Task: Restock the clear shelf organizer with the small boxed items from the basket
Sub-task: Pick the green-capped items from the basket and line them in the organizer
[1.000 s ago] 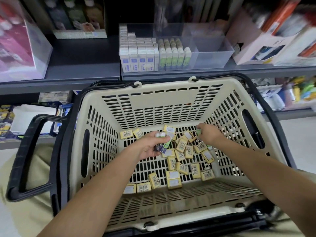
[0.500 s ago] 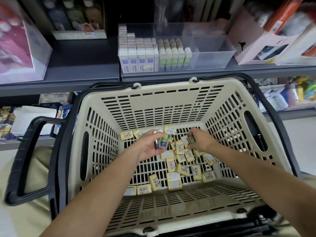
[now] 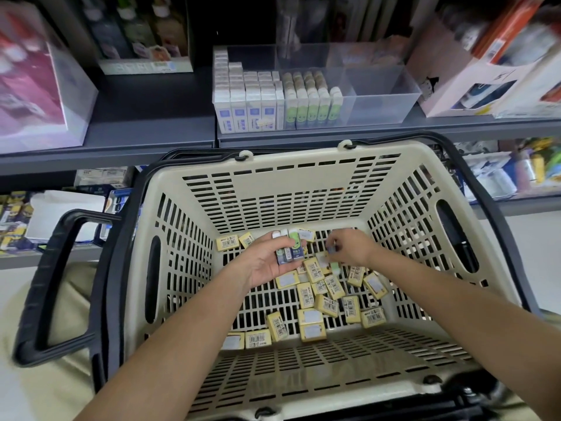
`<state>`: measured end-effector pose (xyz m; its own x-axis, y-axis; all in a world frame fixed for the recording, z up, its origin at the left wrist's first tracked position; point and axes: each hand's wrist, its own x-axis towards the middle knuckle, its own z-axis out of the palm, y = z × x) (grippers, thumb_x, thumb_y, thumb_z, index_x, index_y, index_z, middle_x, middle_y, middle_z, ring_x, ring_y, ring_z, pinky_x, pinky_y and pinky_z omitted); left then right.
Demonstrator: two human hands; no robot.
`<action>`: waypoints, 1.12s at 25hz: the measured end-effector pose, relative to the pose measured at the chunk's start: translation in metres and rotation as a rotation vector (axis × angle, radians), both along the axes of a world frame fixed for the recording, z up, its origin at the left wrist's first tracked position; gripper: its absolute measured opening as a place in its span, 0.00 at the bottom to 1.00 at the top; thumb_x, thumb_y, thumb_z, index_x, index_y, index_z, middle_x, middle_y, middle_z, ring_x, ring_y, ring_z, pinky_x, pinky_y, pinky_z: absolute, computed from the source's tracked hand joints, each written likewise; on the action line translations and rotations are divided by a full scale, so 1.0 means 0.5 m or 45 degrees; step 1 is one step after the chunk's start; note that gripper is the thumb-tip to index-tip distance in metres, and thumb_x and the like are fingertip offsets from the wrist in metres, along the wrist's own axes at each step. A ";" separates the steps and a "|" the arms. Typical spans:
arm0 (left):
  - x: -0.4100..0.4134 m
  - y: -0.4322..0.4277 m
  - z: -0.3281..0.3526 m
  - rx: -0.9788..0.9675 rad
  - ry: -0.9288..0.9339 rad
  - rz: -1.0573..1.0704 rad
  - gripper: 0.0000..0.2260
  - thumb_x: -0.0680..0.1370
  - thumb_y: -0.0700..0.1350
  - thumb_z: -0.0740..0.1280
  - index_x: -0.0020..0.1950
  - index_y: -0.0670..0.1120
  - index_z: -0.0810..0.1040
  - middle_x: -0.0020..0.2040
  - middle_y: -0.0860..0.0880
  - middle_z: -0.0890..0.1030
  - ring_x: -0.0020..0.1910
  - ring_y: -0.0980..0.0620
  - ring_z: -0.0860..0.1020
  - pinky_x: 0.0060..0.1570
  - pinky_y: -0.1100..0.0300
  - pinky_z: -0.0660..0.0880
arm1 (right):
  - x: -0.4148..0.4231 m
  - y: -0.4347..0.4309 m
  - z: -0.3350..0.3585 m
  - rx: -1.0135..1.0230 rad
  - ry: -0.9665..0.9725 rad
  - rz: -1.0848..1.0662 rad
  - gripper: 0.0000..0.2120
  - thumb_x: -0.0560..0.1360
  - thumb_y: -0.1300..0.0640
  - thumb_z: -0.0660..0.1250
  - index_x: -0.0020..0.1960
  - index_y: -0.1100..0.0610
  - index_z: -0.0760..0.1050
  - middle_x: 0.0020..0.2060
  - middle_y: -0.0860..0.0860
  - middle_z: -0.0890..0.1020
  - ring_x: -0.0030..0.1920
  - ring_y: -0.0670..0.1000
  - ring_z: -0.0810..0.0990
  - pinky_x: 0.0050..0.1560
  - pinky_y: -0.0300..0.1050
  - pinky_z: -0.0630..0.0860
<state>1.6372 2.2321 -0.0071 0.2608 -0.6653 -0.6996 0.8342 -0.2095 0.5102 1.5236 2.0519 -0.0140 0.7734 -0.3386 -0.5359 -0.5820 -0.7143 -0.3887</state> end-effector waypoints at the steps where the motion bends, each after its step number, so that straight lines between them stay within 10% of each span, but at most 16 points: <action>1: 0.001 0.001 -0.001 0.025 -0.034 -0.018 0.11 0.73 0.34 0.68 0.54 0.42 0.73 0.48 0.42 0.84 0.39 0.48 0.83 0.34 0.57 0.79 | 0.008 -0.001 0.018 0.047 -0.120 -0.092 0.09 0.71 0.54 0.71 0.47 0.53 0.74 0.41 0.47 0.77 0.40 0.46 0.75 0.36 0.36 0.69; 11: 0.002 -0.001 0.003 0.004 -0.077 0.145 0.24 0.68 0.41 0.74 0.62 0.41 0.72 0.53 0.41 0.82 0.46 0.47 0.82 0.40 0.56 0.80 | 0.022 0.084 0.067 0.619 -0.501 -0.284 0.09 0.69 0.63 0.73 0.41 0.54 0.74 0.38 0.48 0.80 0.40 0.47 0.80 0.46 0.38 0.79; 28: -0.027 -0.034 0.016 0.087 -0.108 0.106 0.13 0.69 0.39 0.74 0.47 0.48 0.72 0.47 0.42 0.81 0.41 0.47 0.81 0.36 0.56 0.81 | 0.019 0.025 0.093 0.472 -0.256 -0.339 0.03 0.72 0.59 0.70 0.45 0.57 0.78 0.41 0.49 0.82 0.41 0.45 0.80 0.43 0.36 0.77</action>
